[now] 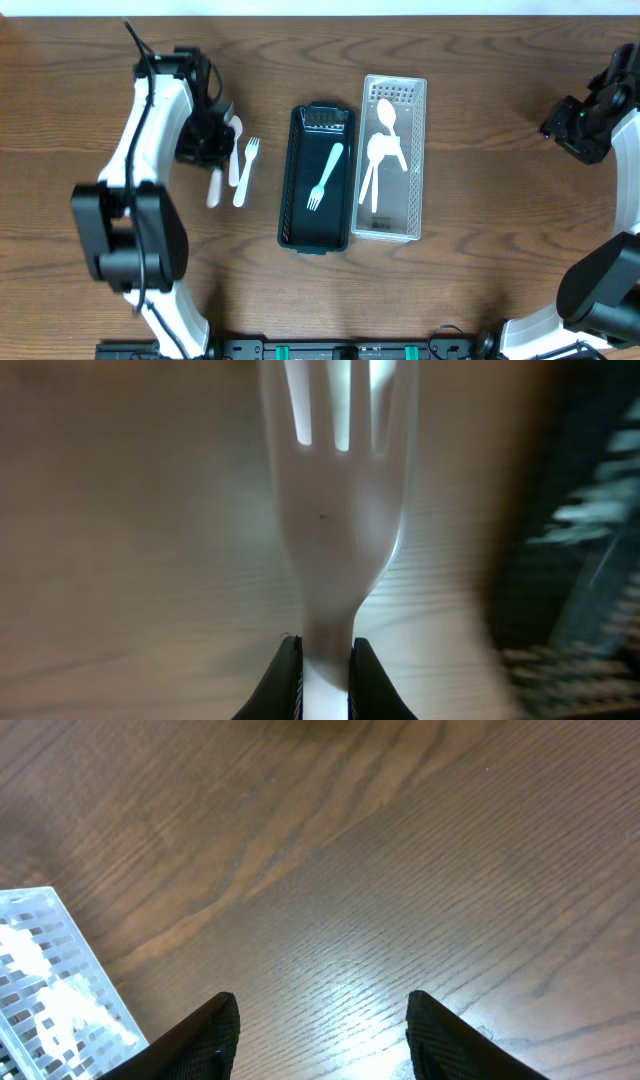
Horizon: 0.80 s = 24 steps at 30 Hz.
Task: Pack container
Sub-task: 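Grasp a white fork with the left gripper, then place the white fork in the black tray and release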
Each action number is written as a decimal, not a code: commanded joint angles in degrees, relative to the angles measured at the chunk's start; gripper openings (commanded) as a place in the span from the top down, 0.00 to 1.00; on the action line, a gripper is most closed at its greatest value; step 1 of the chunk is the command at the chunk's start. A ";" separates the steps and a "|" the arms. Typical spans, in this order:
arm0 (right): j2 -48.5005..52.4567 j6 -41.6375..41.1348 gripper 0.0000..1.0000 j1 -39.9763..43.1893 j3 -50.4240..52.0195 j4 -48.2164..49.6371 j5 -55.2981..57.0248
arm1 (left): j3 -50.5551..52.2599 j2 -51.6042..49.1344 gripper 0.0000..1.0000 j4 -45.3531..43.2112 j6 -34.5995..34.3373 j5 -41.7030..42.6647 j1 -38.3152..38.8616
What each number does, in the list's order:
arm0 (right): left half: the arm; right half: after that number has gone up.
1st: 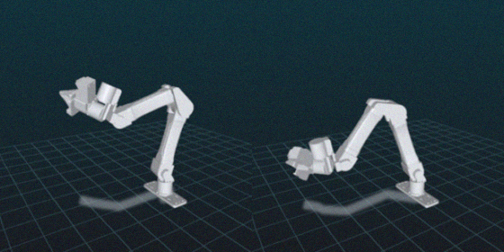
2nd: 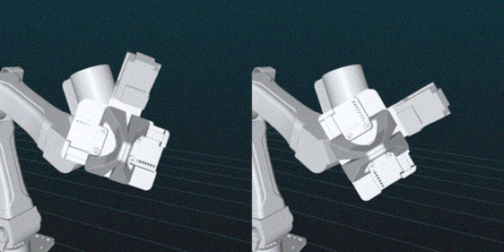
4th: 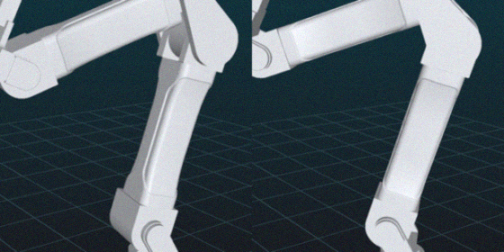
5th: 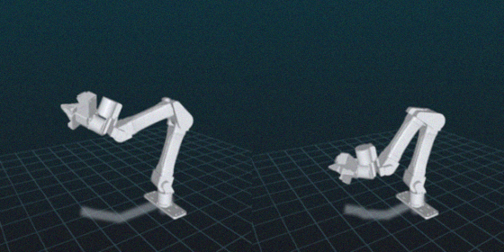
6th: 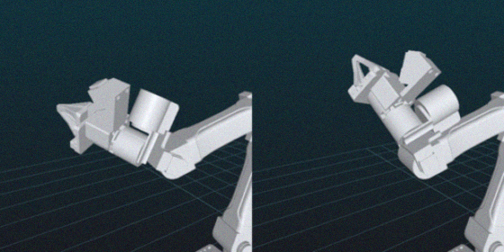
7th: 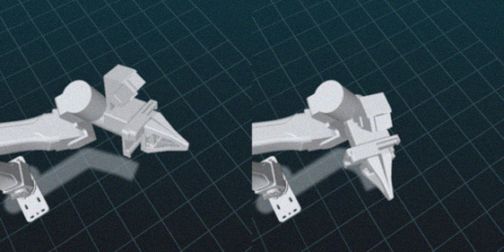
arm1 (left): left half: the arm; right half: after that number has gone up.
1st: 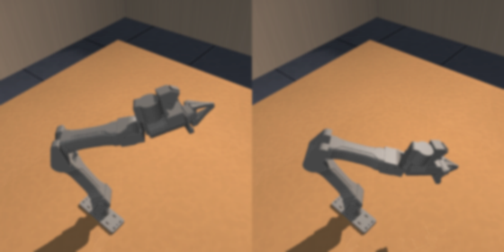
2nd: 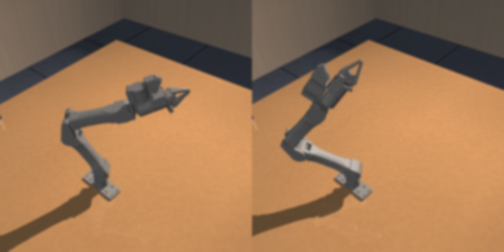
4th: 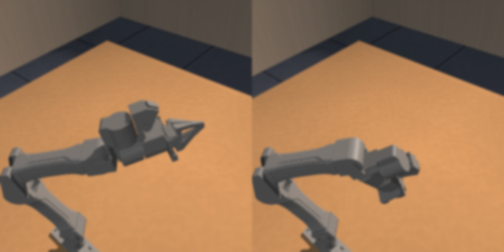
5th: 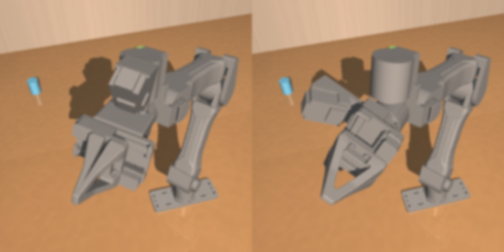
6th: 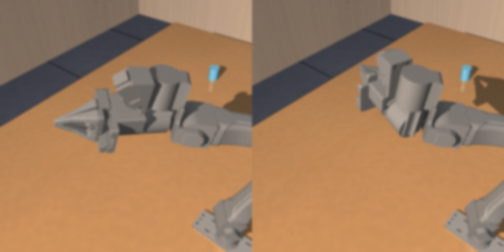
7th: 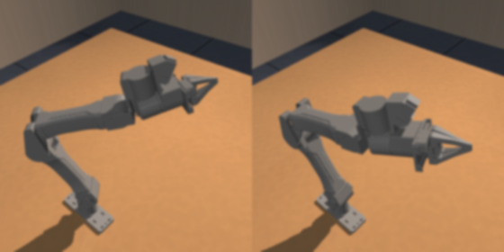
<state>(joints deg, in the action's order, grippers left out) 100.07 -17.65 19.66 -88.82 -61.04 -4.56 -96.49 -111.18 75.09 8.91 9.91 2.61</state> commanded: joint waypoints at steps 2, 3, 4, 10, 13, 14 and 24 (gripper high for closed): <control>0.28 -0.74 0.43 0.09 0.07 -0.04 -0.39 | -1.92 6.84 0.94 -1.31 -5.46 13.14 7.19; 0.28 -0.74 0.44 0.09 0.07 -0.04 -0.39 | -1.90 7.43 0.94 -2.10 -6.91 13.25 9.01; 0.28 -0.74 0.43 0.09 0.07 -0.04 -0.39 | -1.90 7.87 0.94 -3.21 -8.26 13.25 11.26; 0.28 -0.76 0.44 0.09 0.07 -0.04 -0.42 | -0.98 5.31 0.94 -9.77 -13.79 6.67 22.36; 0.28 -0.76 0.44 0.09 0.07 -0.04 -0.42 | -0.85 1.62 0.94 -10.69 -17.40 1.97 24.79; 0.28 -0.76 0.44 0.09 0.07 -0.04 -0.39 | -0.85 0.37 0.94 -11.08 -17.44 2.01 25.09; 0.28 -0.76 0.43 0.09 0.07 -0.07 -0.42 | -2.67 -0.66 0.56 -11.45 -19.91 1.97 23.65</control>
<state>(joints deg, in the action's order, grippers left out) 100.07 -17.65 19.66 -88.82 -61.04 -4.54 -97.45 -114.61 62.28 -10.02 12.88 27.05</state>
